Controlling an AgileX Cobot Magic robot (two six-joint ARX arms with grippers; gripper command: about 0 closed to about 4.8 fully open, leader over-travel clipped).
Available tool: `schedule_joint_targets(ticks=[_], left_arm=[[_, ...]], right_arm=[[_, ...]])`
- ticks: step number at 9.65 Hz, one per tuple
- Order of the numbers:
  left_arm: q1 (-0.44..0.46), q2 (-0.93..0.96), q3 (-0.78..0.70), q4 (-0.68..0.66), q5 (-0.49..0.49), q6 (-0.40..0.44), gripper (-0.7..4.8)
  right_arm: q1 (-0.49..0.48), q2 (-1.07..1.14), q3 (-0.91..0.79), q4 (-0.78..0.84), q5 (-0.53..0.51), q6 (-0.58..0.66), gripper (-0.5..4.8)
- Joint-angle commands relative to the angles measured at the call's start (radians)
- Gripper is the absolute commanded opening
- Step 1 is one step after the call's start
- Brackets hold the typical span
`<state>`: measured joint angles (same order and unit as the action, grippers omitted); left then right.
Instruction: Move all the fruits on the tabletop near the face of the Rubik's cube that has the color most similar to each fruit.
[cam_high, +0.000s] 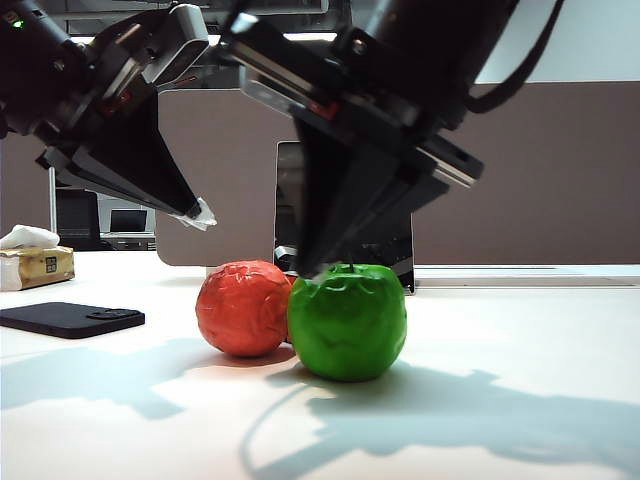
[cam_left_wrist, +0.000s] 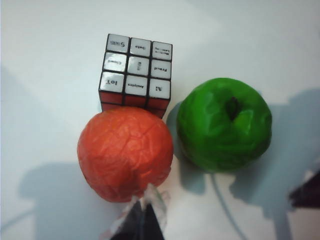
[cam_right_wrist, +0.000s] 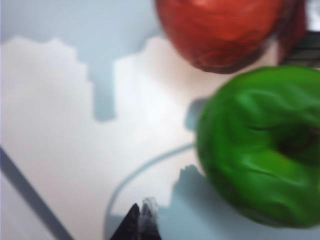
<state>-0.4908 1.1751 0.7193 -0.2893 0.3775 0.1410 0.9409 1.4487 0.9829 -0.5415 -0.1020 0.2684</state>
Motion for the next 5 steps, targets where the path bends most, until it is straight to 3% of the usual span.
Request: schedule_joint_targets(ticks=[1,3,5], left_arm=[[-0.001,-0.003,0.002,0.006,0.004,0.000,-0.05],[-0.001,-0.003,0.002,0.006,0.004,0.001,-0.05],[-0.001,-0.003,0.002,0.006,0.004,0.001,-0.05]], right_arm=[[-0.001,0.032,0.002,0.080,0.000,0.001,-0.01],[-0.004,0.087,0.002,0.075,-0.002,0.001,-0.01],[-0.008,0.099,0.002,0.074,0.067,0.001,-0.01]])
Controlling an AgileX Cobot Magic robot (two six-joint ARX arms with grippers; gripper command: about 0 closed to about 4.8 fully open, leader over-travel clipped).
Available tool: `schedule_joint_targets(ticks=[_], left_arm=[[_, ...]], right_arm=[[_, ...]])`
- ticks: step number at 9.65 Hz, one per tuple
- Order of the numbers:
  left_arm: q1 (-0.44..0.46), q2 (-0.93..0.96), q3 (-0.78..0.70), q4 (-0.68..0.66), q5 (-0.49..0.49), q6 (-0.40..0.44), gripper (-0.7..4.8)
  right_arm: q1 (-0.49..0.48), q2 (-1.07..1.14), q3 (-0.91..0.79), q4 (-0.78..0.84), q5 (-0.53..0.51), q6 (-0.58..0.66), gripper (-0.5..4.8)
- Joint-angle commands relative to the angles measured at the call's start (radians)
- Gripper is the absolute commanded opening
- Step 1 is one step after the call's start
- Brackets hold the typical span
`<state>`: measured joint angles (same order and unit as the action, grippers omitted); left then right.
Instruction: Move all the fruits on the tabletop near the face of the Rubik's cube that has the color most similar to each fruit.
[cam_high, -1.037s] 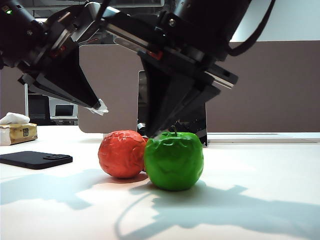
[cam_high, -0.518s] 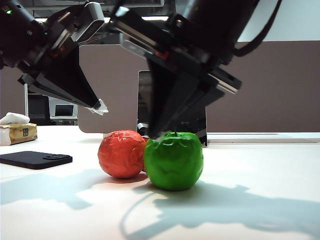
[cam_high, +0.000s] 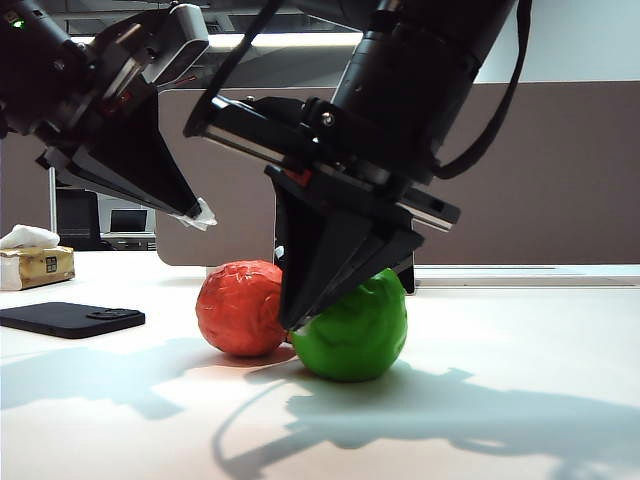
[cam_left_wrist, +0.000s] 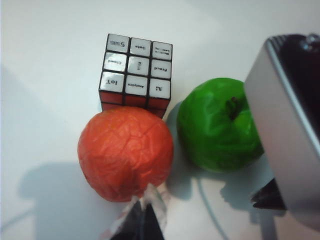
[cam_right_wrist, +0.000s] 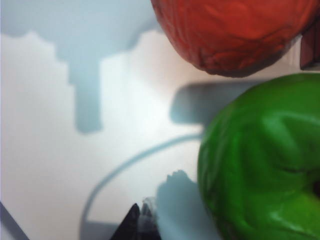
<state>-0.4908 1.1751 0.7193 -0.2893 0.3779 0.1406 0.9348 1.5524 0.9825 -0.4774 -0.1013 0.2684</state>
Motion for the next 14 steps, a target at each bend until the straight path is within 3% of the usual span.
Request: schedule_joint_targets(ticks=[1,6,14], left_arm=[[-0.001,-0.003,0.002,0.006,0.004,0.001,-0.05],[-0.001,-0.003,0.002,0.006,0.004,0.000,-0.05],[-0.001,-0.003,0.002,0.006,0.008,-0.003,-0.05]], right_arm=[[-0.009,-0.005,0.002,0.010,0.085,0.001,-0.01],[-0.031,0.000,0.001,0.003,0.152,0.000,-0.01],[-0.094,0.001,0.001,-0.006,0.178,-0.008,-0.01]])
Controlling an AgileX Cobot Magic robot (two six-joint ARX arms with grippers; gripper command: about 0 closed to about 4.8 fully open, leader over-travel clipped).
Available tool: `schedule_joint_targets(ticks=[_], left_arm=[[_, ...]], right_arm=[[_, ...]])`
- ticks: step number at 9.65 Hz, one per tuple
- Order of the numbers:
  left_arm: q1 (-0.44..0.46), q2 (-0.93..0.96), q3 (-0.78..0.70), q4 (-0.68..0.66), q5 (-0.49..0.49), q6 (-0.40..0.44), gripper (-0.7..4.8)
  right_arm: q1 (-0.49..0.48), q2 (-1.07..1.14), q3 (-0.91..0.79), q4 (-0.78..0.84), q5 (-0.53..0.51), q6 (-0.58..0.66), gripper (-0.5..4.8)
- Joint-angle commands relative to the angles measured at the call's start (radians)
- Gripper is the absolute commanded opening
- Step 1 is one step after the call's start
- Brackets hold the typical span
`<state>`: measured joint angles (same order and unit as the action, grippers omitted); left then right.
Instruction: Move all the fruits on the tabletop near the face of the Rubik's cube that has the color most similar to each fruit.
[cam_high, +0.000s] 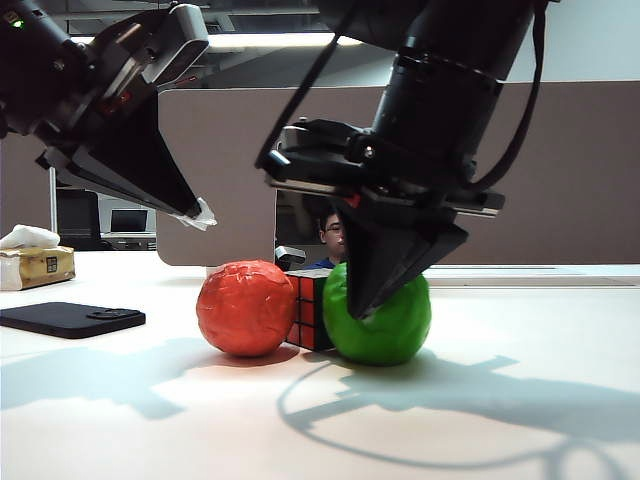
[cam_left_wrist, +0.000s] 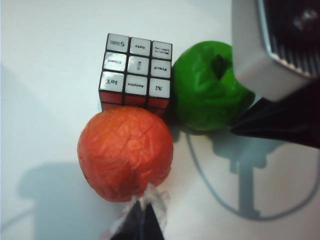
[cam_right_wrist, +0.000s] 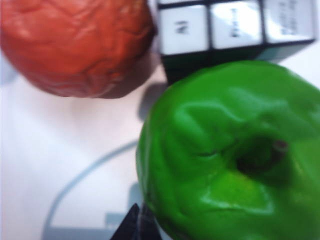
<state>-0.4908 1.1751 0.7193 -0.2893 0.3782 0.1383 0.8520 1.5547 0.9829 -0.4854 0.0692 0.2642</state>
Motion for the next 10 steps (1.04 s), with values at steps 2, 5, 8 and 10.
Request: schedule_joint_targets(ticks=[2,5,8,10], left_arm=[[-0.001,-0.003,0.002,0.006,0.007,-0.001,-0.05],[-0.001,-0.003,0.002,0.006,0.011,-0.001,-0.05],[-0.001,-0.031,0.002,0.006,0.072,-0.001,-0.05],[-0.001,-0.145,0.002,-0.051,0.093,0.000,-0.05]], right_arm=[[-0.011,-0.001,0.000,-0.004,0.008,-0.003,-0.01],[-0.012,-0.001,0.000,-0.005,0.008,-0.003,-0.01],[-0.012,-0.001,0.000,-0.004,0.008,-0.003,-0.01],[-0.012,-0.001,0.000,-0.004,0.008,-0.003,-0.01]])
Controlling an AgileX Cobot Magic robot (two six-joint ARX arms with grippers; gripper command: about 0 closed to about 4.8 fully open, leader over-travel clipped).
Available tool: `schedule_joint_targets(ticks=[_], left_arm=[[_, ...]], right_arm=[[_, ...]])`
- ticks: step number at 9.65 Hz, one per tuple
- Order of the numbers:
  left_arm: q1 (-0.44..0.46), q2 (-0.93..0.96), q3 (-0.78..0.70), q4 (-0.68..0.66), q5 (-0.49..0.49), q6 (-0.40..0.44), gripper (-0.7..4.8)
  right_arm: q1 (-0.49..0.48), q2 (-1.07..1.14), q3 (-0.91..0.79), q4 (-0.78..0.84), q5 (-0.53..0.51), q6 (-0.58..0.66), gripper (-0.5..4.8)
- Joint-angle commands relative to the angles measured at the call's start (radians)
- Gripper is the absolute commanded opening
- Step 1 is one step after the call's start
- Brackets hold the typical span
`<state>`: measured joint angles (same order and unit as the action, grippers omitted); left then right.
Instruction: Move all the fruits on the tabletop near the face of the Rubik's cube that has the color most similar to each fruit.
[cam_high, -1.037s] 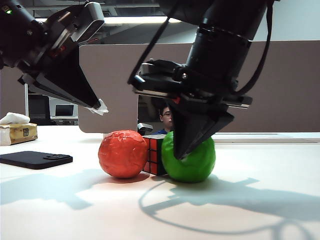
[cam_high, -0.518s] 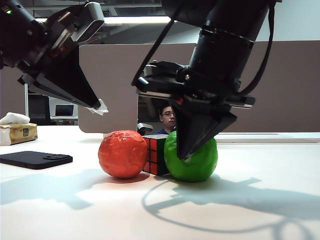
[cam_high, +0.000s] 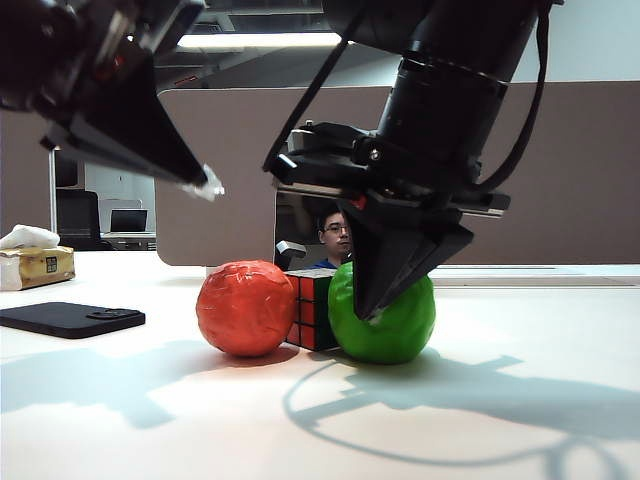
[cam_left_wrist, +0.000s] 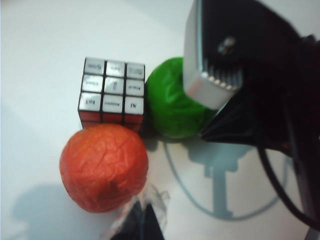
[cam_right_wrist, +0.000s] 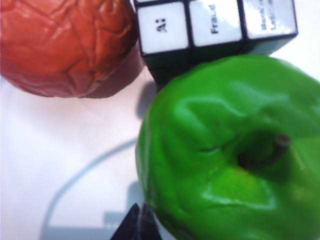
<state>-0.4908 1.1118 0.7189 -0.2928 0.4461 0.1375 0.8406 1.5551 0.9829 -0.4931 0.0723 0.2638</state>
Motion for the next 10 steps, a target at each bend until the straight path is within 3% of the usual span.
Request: schedule_joint_targets(ticks=[1,6,9,10], left_arm=[[-0.001,-0.119,0.002,-0.100,0.048,0.005,-0.05],[-0.001,-0.233,0.002,-0.189,0.050,0.008,-0.05],[-0.001,-0.244,0.002,-0.208,0.073,0.008,-0.05],[-0.001,-0.260,0.002,-0.207,0.071,0.008,-0.05]], right_arm=[[0.000,-0.002,0.000,0.004,0.005,-0.002,-0.01],[0.001,-0.043,0.003,0.004,0.004,-0.002,-0.01],[0.001,-0.211,0.003,-0.019,0.014,-0.002,-0.01],[0.000,-0.313,0.003,-0.047,0.124,-0.002,-0.01]])
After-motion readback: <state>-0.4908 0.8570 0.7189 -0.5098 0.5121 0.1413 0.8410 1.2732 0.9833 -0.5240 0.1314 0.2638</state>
